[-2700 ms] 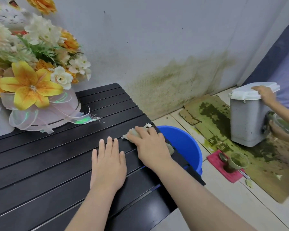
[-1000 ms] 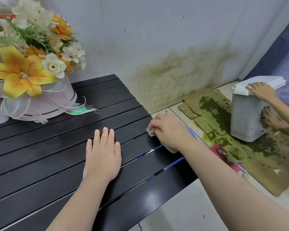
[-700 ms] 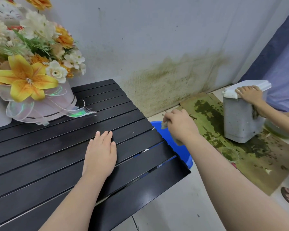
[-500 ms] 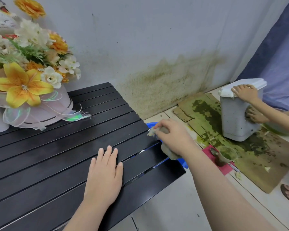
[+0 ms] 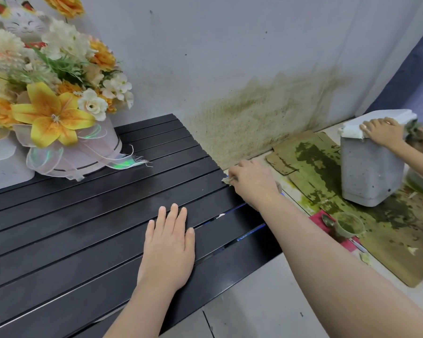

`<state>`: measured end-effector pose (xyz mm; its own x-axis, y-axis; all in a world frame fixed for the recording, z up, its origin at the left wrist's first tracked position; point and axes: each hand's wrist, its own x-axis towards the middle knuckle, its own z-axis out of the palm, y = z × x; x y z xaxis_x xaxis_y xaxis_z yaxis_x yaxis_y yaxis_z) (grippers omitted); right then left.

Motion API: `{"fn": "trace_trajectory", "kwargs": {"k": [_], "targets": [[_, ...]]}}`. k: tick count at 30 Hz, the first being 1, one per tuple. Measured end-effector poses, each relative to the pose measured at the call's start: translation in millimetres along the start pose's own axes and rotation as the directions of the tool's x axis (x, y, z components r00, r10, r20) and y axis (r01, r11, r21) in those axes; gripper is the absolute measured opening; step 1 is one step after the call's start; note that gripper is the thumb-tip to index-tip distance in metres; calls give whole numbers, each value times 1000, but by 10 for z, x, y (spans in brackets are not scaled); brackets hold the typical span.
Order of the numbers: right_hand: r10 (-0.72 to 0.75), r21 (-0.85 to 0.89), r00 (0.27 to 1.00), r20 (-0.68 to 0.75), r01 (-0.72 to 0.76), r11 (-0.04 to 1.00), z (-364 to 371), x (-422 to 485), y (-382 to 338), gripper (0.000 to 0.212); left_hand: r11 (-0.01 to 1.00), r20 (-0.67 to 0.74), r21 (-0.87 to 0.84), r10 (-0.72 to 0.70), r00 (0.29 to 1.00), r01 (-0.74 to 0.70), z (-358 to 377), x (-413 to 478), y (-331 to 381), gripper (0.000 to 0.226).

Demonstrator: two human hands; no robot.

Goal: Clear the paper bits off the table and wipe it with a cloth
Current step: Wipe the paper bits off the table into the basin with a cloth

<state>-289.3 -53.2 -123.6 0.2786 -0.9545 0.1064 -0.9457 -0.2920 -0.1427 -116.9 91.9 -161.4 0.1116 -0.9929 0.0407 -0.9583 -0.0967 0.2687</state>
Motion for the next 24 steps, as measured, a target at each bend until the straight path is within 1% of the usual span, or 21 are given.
{"fn": "trace_trajectory", "kwargs": {"k": [2, 4, 7, 9, 11, 14, 16, 19, 20, 22, 24], "targets": [[-21, -64, 1000, 4, 21, 998, -18, 37, -57, 21, 1000, 4, -7, 0, 1000, 0, 4, 5, -2, 53], [-63, -140, 997, 48, 69, 988, -61, 79, -134, 25, 1000, 1, -5, 3, 1000, -3, 5, 9, -4, 54], [-128, -196, 977, 168, 161, 967, -132, 120, -213, 29, 1000, 0, -10, 3, 1000, -3, -3, 5, -6, 54], [-121, -222, 958, 259, 181, 958, -205, 142, -203, 30, 1000, 4, -16, 5, 1000, -5, -8, 0, -4, 54], [-89, -297, 942, 323, 190, 936, -266, 172, -204, 31, 1000, 2, -17, 8, 1000, -8, -5, 0, -6, 54], [-81, -438, 944, 320, 223, 871, -257, 201, -278, 29, 1000, -1, -27, 7, 1000, -7, 0, 11, -4, 53], [-58, -470, 951, 303, 202, 859, -216, 210, -330, 31, 999, 0, -32, 5, 1000, -5, -1, 9, -7, 54], [-53, -454, 960, 275, 178, 873, -208, 235, -323, 32, 999, -10, -31, 10, 1000, -10, -4, -2, -6, 53], [-72, -415, 963, 261, 179, 892, -213, 238, -291, 30, 999, -11, -33, 12, 1000, -13, -3, -2, -5, 53], [-132, -279, 961, 243, 199, 939, -210, 220, -189, 25, 999, -15, -30, 17, 1000, -17, 5, 1, -4, 54], [-184, -157, 956, 230, 223, 962, -197, 192, -71, 20, 1000, -21, -22, 19, 1000, -19, 13, 6, -11, 54]]}}
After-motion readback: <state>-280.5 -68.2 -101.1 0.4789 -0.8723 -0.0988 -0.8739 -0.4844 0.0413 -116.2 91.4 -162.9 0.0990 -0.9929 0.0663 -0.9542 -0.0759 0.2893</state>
